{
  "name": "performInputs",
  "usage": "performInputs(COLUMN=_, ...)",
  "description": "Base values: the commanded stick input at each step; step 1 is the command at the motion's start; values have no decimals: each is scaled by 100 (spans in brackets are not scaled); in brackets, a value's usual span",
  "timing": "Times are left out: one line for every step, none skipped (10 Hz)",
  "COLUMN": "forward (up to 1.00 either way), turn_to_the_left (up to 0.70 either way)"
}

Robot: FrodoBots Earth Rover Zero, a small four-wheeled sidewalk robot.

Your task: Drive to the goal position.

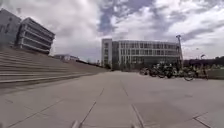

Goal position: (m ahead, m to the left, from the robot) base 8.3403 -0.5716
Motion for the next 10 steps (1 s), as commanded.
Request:
performInputs(forward=85, turn_to_the_left=-9)
performInputs(forward=85, turn_to_the_left=0)
performInputs(forward=85, turn_to_the_left=0)
performInputs(forward=85, turn_to_the_left=-12)
performInputs(forward=85, turn_to_the_left=-13)
performInputs(forward=85, turn_to_the_left=0)
performInputs(forward=85, turn_to_the_left=0)
performInputs(forward=85, turn_to_the_left=0)
performInputs(forward=85, turn_to_the_left=0)
performInputs(forward=85, turn_to_the_left=0)
